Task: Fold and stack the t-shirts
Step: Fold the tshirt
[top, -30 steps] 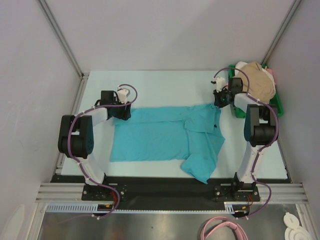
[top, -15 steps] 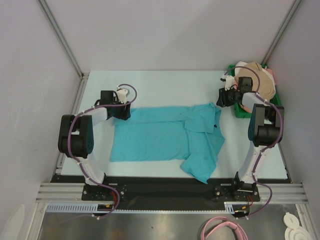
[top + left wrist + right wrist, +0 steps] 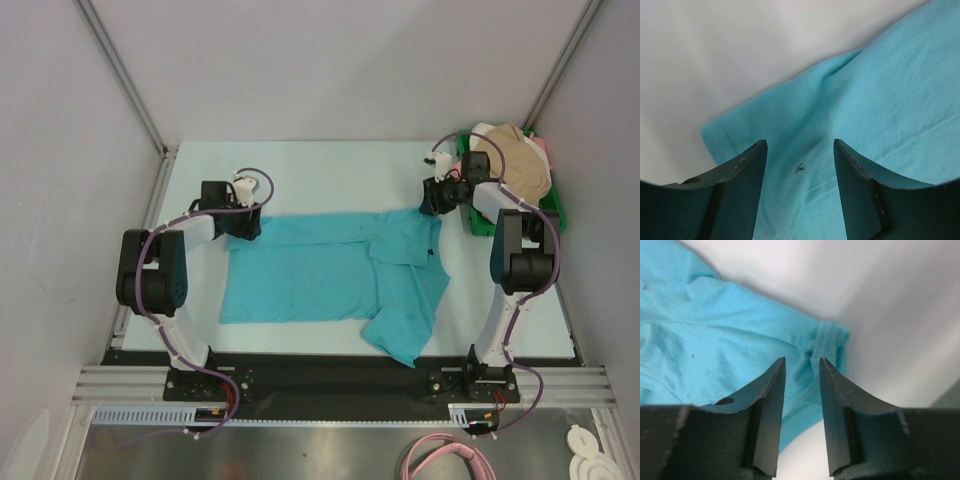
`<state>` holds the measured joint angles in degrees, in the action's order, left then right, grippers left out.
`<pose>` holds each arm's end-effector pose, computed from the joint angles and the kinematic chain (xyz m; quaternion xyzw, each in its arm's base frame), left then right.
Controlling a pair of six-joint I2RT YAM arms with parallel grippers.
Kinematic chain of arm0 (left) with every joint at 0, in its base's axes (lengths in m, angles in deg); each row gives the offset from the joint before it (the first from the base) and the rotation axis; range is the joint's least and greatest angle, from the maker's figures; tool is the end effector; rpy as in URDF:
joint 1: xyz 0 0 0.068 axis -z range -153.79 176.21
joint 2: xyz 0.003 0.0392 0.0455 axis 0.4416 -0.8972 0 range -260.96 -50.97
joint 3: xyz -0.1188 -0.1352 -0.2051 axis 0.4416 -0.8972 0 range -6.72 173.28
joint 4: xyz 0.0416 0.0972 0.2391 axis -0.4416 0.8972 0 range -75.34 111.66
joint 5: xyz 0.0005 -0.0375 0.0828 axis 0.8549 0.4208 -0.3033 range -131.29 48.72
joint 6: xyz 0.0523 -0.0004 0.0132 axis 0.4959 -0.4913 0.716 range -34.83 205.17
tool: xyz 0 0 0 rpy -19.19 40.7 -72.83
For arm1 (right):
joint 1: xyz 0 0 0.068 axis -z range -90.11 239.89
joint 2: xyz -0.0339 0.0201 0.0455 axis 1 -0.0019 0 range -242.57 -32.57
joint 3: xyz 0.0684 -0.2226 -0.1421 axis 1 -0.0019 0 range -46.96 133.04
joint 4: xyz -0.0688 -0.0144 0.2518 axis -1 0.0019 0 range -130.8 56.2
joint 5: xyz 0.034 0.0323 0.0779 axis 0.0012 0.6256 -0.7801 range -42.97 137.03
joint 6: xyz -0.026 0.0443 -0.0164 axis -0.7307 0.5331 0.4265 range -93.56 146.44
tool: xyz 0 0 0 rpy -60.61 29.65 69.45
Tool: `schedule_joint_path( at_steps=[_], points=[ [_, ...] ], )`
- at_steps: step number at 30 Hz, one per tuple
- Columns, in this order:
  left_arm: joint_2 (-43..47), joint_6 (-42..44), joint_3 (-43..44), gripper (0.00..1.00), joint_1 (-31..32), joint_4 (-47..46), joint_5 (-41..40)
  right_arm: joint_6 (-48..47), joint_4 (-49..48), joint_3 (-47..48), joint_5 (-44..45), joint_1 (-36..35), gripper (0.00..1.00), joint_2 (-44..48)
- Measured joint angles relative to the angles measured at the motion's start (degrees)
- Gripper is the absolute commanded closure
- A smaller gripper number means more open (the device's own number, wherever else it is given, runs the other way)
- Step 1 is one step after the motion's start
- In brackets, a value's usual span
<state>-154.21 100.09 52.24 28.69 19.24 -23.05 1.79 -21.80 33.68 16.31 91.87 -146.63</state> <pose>0.3678 -0.0271 0.1612 0.1950 0.9054 -0.1099 0.3608 0.4294 0.0033 0.1869 -0.2631 0.8783 0.1725 0.3600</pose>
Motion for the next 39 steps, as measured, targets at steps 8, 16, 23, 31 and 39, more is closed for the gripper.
schedule_joint_path(
  at_steps=[8, 16, 23, 31, 39],
  points=[
    [0.0, 0.0, 0.0, 0.39, 0.0, 0.0, 0.0, 0.0, 0.2, 1.4, 2.5, -1.9, 0.64, -1.1],
    [0.0, 0.0, 0.0, 0.39, 0.0, 0.0, 0.0, 0.5, 0.2, 1.6, 7.2, -1.8, 0.64, -2.4],
    [0.0, 0.0, 0.0, 0.39, 0.0, 0.0, 0.1, 0.4, 0.4, 2.1, 8.8, -1.8, 0.71, -3.2],
    [-0.1, -0.1, 0.0, 0.39, 0.0, 0.0, 0.0, 1.1, 0.5, 2.3, 8.6, -1.5, 0.82, -3.5],
    [-1.5, -1.0, 1.8, 0.39, 0.0, 1.1, -0.3, 5.3, 1.3, 5.5, 1.1, 3.3, 0.93, -5.4]
  ],
)
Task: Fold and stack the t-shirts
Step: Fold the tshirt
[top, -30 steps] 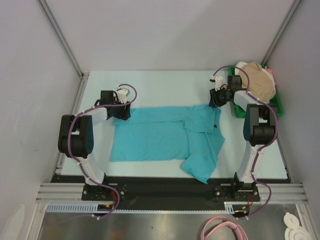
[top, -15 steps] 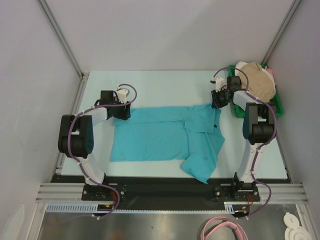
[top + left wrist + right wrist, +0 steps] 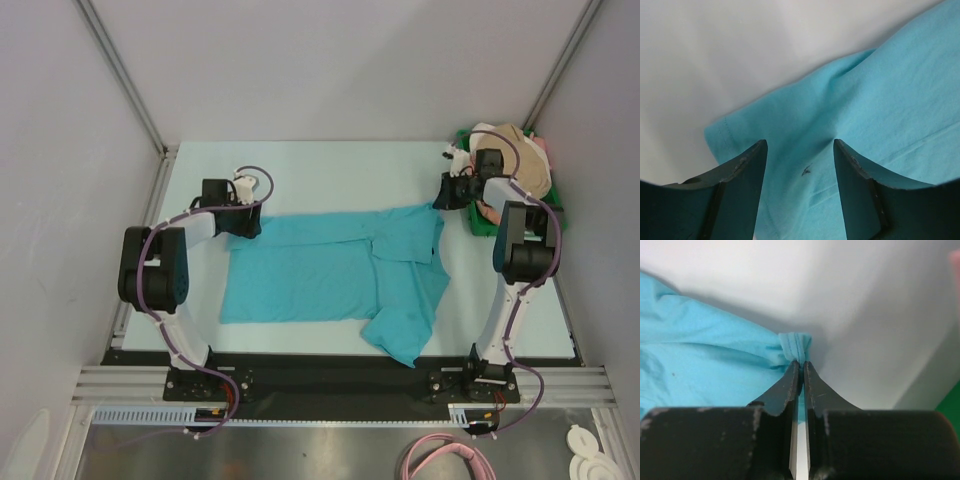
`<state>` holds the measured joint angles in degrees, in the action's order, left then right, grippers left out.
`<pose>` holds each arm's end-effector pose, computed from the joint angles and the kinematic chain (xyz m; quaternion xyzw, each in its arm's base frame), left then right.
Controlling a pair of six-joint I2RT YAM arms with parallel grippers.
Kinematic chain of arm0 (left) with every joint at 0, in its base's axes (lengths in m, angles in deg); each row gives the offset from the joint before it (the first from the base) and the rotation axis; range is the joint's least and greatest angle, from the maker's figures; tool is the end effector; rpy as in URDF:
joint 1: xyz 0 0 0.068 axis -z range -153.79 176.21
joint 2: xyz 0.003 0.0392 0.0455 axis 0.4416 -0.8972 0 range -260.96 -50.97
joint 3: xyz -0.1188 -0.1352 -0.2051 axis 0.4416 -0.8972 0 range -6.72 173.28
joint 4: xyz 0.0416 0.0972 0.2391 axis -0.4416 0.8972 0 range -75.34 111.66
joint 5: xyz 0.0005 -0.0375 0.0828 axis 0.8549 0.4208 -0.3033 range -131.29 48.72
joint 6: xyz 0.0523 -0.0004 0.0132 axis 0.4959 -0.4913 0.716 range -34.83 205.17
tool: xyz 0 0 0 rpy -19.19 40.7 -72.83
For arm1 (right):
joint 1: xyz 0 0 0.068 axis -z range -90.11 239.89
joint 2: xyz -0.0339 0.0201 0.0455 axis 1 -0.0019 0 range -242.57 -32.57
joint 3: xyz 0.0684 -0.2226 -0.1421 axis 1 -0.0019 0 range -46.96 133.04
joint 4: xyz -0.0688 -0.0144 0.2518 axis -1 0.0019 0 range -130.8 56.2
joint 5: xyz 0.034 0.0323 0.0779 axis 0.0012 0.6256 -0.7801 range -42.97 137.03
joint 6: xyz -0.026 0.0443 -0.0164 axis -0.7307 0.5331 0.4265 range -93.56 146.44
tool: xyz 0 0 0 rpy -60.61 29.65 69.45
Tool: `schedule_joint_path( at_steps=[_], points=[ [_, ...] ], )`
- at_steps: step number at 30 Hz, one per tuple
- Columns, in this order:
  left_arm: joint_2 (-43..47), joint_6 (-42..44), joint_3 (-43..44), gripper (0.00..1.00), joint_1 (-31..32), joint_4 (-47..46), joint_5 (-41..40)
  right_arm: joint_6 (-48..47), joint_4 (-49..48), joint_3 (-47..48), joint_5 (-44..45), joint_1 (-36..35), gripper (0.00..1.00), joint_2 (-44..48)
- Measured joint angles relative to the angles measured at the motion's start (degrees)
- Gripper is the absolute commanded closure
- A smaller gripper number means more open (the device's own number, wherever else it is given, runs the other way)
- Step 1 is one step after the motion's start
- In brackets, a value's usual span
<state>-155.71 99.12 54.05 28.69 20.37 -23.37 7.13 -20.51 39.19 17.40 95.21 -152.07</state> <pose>0.3741 -0.0272 0.1596 0.1857 0.9101 -0.1114 0.3532 0.4496 -0.0242 0.1743 -0.1910 0.9020 0.1730 0.3465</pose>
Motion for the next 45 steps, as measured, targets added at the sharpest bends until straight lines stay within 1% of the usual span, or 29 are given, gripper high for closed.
schedule_joint_path(
  at_steps=[3, 4, 5, 7, 11, 15, 20, 23, 25, 28, 31, 38, 41, 45],
  points=[
    [-0.2, -0.1, 0.4, 0.39, 0.0, 0.4, -0.3, 1.8, 1.1, 1.8, -3.5, 2.5, 0.92, -1.6],
    [-0.4, -0.2, 0.7, 0.39, 0.0, 0.7, -0.4, 2.2, 1.4, 2.3, -4.4, 3.0, 0.81, -2.1],
    [-0.6, -0.2, 1.0, 0.39, 0.0, 0.9, -0.5, 2.8, 1.9, 2.8, -5.2, 3.6, 0.73, -2.8],
    [-1.2, -0.5, 1.7, 0.39, 0.0, 1.2, -0.8, 3.1, 3.1, 3.7, -6.1, 4.2, 0.64, -3.9],
    [-1.6, -0.5, 2.0, 0.39, 0.0, 1.3, -1.2, 2.8, 4.2, 4.2, -7.2, 4.2, 0.57, -4.2],
    [-1.6, -0.5, 1.9, 0.39, 0.0, 0.9, -1.3, 2.2, 3.2, -0.5, -6.7, 4.0, 0.56, -0.2],
    [-1.6, -0.5, 1.8, 0.39, 0.0, 0.9, -1.9, -0.3, 0.5, -8.5, -3.7, 2.8, 0.56, 11.3],
    [-1.6, -0.5, 1.9, 0.39, 0.0, 1.5, -2.4, -2.4, -1.7, -11.4, -1.8, 0.8, 0.56, 17.5],
    [-1.7, -0.5, 2.1, 0.39, 0.0, 1.8, -2.8, -3.6, -2.3, -12.0, -1.1, -1.4, 0.57, 19.3],
    [-1.7, -0.5, 2.3, 0.39, 0.0, 2.2, -2.8, -5.0, -2.6, -12.2, -0.4, -4.5, 0.58, 18.3],
    [-1.7, -0.5, 2.4, 0.39, 0.0, 2.7, -3.1, -5.7, -2.1, -12.2, 0.3, -6.8, 0.59, 14.5],
    [-2.0, -0.4, 3.7, 0.38, 0.0, 5.2, -4.9, -5.9, 1.2, -11.2, 4.0, -8.1, 0.59, 6.3],
    [-3.7, -0.3, 7.2, 0.39, -0.1, 7.4, -5.9, -6.2, 2.9, -8.0, 6.5, -8.7, 0.59, 4.5],
    [-10.2, -0.3, 16.2, 0.39, -0.2, 11.7, -6.7, -6.3, 4.9, -2.4, 8.9, -9.5, 0.59, 0.9]
  ],
)
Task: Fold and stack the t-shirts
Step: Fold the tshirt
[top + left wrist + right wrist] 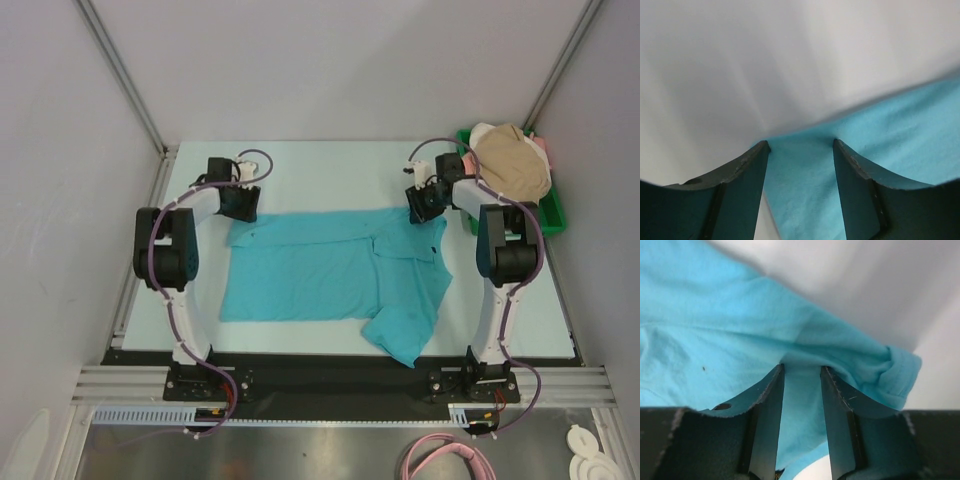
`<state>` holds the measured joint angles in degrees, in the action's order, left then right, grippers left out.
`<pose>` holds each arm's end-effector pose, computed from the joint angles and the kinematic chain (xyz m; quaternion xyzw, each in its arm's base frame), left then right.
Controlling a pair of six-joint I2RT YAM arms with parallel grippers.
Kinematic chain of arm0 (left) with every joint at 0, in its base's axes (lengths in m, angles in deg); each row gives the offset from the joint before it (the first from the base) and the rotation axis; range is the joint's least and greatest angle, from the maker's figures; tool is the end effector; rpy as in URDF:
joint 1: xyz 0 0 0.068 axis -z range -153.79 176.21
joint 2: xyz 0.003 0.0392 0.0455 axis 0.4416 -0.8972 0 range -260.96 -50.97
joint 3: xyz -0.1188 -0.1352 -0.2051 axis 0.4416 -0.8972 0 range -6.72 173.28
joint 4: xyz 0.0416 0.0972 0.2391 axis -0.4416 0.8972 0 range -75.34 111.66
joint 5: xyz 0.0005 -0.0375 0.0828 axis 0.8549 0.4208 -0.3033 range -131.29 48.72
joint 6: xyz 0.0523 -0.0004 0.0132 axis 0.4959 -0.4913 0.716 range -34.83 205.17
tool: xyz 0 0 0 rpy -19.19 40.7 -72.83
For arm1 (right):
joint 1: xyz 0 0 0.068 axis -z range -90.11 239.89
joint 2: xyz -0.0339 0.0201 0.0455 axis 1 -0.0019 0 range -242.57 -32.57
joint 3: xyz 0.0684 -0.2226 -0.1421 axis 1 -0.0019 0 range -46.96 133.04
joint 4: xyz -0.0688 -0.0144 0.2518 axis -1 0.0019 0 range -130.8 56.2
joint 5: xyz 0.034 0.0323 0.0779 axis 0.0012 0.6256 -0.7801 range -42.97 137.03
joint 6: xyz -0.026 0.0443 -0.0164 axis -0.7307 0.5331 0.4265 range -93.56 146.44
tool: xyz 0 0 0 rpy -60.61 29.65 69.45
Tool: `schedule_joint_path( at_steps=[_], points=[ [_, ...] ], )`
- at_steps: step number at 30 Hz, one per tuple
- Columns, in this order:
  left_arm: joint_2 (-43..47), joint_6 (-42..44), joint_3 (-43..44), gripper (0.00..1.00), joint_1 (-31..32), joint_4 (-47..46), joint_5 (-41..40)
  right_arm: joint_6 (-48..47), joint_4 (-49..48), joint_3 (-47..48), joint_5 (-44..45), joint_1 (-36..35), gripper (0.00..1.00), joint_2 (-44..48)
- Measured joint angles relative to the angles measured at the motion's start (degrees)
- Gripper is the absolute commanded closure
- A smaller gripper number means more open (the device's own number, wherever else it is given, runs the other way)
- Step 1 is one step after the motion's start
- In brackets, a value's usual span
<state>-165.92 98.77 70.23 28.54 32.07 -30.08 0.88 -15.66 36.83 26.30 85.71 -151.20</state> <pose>0.4225 -0.0241 0.1596 0.1605 0.9371 -0.0637 0.3035 0.4335 0.0443 0.1617 -0.2889 0.9064 0.1235 0.2826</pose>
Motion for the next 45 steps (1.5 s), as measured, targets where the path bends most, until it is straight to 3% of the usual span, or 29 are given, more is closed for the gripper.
schedule_joint_path(
  at_steps=[5, 17, 25, 36, 39, 45],
  points=[
    [-5.3, -0.1, 8.8, 0.39, -0.1, 4.9, 0.0, 0.0, 3.0, 6.1, 1.2, -0.4, 0.59, -3.7],
    [-10.7, -0.7, 18.1, 0.39, -0.2, 10.6, -0.5, 0.5, 8.3, 14.9, 1.8, -0.5, 0.59, -8.8],
    [-10.5, -0.7, 17.5, 0.38, -0.2, 10.0, -0.5, 0.5, 9.1, 16.2, 1.8, -0.5, 0.59, -9.4],
    [-4.8, -0.5, 9.0, 0.40, -1.8, 8.9, -0.5, 0.5, 9.1, 16.1, 1.8, -0.5, 0.58, -9.4],
    [-4.6, -0.3, 8.8, 0.47, -2.3, 8.8, -0.6, 0.5, 9.1, 16.1, 1.8, -0.5, 0.58, -9.4],
    [-4.6, -0.4, 8.8, 0.85, -3.7, 8.7, -0.6, 0.5, 8.8, 15.7, 1.9, -0.5, 0.58, -9.3]
  ],
)
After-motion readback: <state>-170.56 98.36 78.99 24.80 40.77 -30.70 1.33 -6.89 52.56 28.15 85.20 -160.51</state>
